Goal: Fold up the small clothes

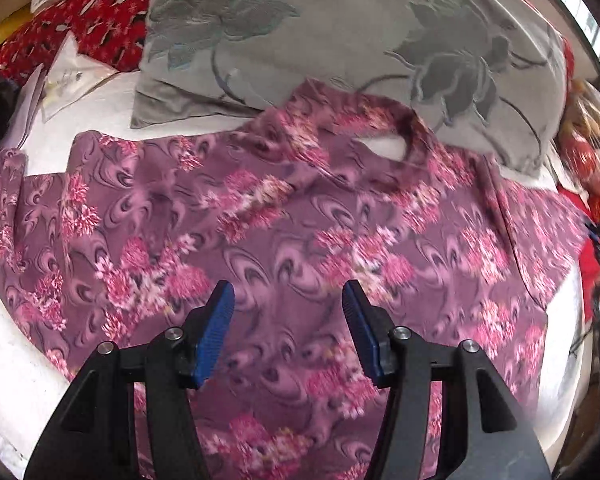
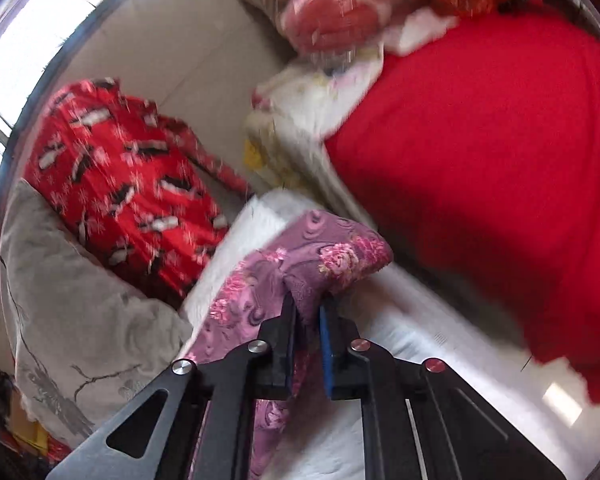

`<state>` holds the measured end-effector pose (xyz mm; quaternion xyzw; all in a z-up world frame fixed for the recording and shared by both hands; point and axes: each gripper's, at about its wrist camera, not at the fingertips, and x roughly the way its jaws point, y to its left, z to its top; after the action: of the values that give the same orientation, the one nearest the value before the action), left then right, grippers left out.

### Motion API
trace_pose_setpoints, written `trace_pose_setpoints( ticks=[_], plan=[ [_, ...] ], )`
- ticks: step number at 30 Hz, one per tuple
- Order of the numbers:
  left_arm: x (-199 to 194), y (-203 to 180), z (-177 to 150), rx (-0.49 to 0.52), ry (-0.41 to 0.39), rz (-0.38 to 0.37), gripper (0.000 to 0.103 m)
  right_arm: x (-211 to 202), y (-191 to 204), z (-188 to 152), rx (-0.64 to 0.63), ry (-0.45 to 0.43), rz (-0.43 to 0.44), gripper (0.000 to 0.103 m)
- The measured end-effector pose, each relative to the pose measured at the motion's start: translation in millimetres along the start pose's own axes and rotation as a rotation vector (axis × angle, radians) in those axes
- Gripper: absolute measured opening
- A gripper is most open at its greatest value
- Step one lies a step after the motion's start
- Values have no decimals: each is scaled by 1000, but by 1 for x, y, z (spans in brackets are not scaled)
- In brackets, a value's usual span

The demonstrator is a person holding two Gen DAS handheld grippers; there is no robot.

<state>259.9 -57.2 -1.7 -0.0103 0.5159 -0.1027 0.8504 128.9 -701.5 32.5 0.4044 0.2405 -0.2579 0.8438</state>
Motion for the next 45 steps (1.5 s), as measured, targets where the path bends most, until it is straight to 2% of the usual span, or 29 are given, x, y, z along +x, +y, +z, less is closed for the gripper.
trace_pose_setpoints(
  ticks=[3, 6, 8, 12, 22, 29, 36, 45],
  plan=[
    [14, 9, 3, -53, 20, 3, 56, -11, -7, 8, 4, -43, -33, 9],
    [33, 15, -2, -85, 72, 12, 57, 8, -17, 5, 22, 46, -132, 9],
    [30, 13, -3, -68, 40, 30, 61, 9, -17, 1, 31, 48, -145, 9],
    [32, 11, -4, -50, 55, 27, 65, -12, -2, -3, 4, -4, -41, 9],
    [26, 30, -12, -107, 89, -69, 65, -49, 72, -37, -164, 42, 112, 9],
    [23, 49, -18, -126, 115, -131, 64, -59, 139, -100, -262, 121, 213, 9],
    [8, 60, -23, -129, 143, -185, 65, -57, 209, -173, -353, 238, 313, 9],
    [-20, 91, -19, -118, 118, -232, 65, -54, 296, -276, -514, 379, 411, 9]
  ],
)
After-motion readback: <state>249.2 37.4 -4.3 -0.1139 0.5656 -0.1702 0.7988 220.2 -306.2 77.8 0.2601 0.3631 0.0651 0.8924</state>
